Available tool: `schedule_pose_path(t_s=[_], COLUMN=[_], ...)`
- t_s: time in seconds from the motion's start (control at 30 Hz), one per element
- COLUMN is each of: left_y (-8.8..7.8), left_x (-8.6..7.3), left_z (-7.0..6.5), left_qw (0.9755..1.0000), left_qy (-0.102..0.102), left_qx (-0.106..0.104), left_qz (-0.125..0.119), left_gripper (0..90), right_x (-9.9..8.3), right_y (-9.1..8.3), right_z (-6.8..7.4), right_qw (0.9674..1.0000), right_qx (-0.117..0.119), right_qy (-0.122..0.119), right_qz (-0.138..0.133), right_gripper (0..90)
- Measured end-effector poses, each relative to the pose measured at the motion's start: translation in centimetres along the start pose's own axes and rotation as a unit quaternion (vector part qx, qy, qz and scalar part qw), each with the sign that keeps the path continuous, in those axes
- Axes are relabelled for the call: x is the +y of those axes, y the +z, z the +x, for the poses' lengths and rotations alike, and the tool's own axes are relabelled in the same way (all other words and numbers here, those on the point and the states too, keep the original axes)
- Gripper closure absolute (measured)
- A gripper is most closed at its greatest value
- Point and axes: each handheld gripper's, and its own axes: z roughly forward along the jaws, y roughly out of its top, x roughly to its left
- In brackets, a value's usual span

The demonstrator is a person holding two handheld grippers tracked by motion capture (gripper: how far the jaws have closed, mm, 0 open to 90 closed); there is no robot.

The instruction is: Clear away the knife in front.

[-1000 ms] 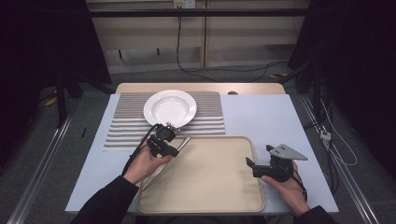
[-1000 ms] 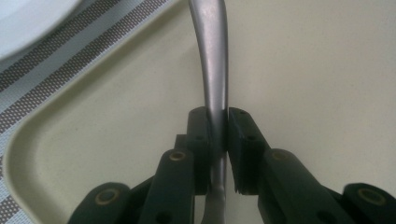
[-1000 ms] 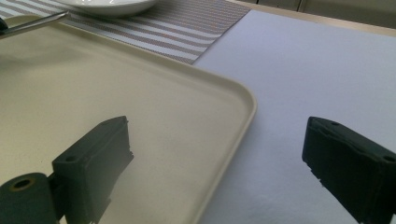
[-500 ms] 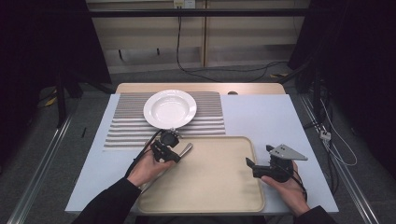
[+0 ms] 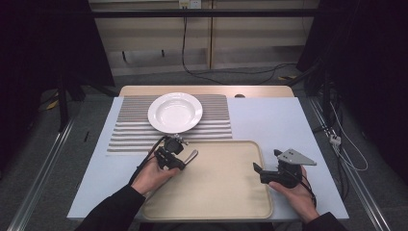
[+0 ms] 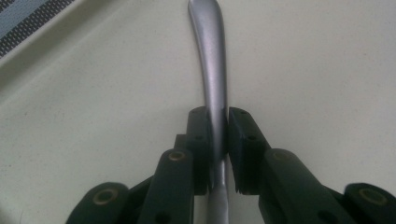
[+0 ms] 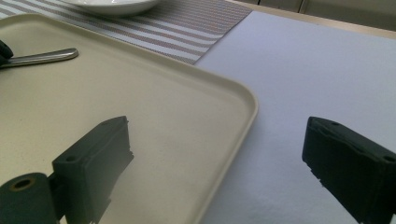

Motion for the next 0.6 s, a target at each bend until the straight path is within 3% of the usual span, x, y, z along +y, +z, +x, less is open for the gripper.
schedule_pose_path(t_s=[0.17,0.27,0.33,0.4,0.5,0.53,0.6], left_y=[-0.3,-0.3,-0.8,-1.5,-1.7,-1.6,-1.3], left_x=[-0.6,-0.8,-0.9,-0.8,-0.6,-0.5,-0.4], left_z=[0.3,0.4,0.4,0.7,0.9,0.7,0.4], left_qw=[0.9995,0.9991,0.9979,0.996,0.9946,0.9945,0.9946], left_qy=[0.028,0.036,0.043,0.036,0.027,0.025,0.032], left_qx=[-0.009,-0.001,0.003,0.001,-0.005,-0.006,-0.031], left_qz=[-0.007,-0.022,-0.048,-0.081,-0.101,-0.101,-0.094], left_gripper=[75.6,68.6,57.8,53.7,41.8,41.3,48.1], right_x=[0.0,0.0,0.0,0.0,0.0,0.0,0.0], right_y=[0.0,0.1,0.1,0.1,0.1,0.1,0.1], right_z=[-0.1,-0.1,0.0,0.0,-0.1,-0.1,-0.1], right_qw=[1.0,1.0,1.0,1.0,1.0,1.0,1.0], right_qx=[0.002,0.003,0.003,0.003,0.003,0.003,0.003], right_qy=[0.0,0.001,0.0,-0.001,0.002,0.001,0.002], right_qz=[-0.002,0.0,-0.001,-0.001,-0.001,-0.001,-0.001], right_gripper=[8.2,8.2,8.2,8.3,8.2,8.2,8.2])
